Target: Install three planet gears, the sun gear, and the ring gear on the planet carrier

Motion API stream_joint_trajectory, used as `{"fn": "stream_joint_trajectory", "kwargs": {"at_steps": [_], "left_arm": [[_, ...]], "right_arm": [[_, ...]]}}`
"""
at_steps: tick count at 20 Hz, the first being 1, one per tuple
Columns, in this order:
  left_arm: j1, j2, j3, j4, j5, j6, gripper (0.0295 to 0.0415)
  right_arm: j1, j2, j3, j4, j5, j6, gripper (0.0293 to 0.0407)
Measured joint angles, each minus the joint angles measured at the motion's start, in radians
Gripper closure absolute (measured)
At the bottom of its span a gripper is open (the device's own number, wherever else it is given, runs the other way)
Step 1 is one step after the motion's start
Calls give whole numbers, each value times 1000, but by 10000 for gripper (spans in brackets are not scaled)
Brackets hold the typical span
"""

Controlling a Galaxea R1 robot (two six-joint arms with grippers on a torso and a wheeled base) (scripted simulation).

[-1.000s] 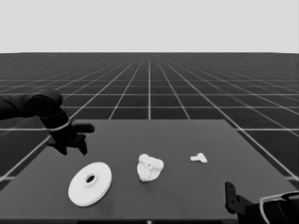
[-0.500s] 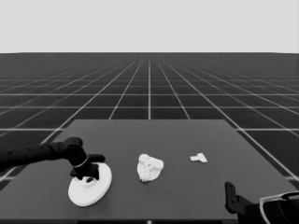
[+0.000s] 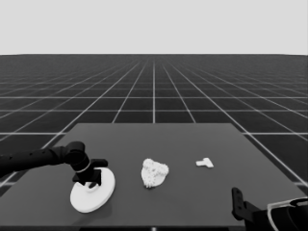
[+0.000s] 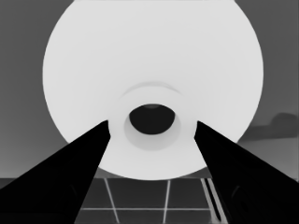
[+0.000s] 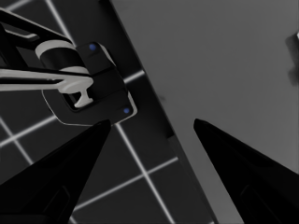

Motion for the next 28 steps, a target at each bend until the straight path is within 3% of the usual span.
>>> {"fn": "stream_joint_trajectory", "kwargs": {"at_steps": [1,3,4,6,9,11,12,13,15,21,22,24,28], "left_arm": [[0,0,0,0,0,0,362],[-290,-74,163,-271,153,-52,362],[-380,-71,156,-346,181,-50,362],[-459,-61,131,-413,207,-41,362],[-488,-54,116,-440,219,-35,362],[-493,-53,113,-444,221,-34,362],[-465,137,42,-430,184,-312,362],[-448,420,-73,-414,173,-410,362],[-435,698,-337,-400,177,-352,362],[-428,834,-544,-392,184,-261,362],[-322,832,-537,-268,159,-267,362],[-181,844,-582,-151,132,-239,362],[-130,858,-627,-102,112,-211,362]], "right_arm": [[0,0,0,0,0,0,315],[0,0,0,0,0,0,315],[0,0,0,0,0,0,315],[0,0,0,0,0,0,315],[0,0,0,0,0,0,315],[0,0,0,0,0,0,315],[0,0,0,0,0,0,315],[0,0,0,0,0,0,315],[0,0,0,0,0,0,315],[0,0,0,0,0,0,315],[0,0,0,0,0,0,315],[0,0,0,0,0,0,315],[0,0,0,0,0,0,315]]}}
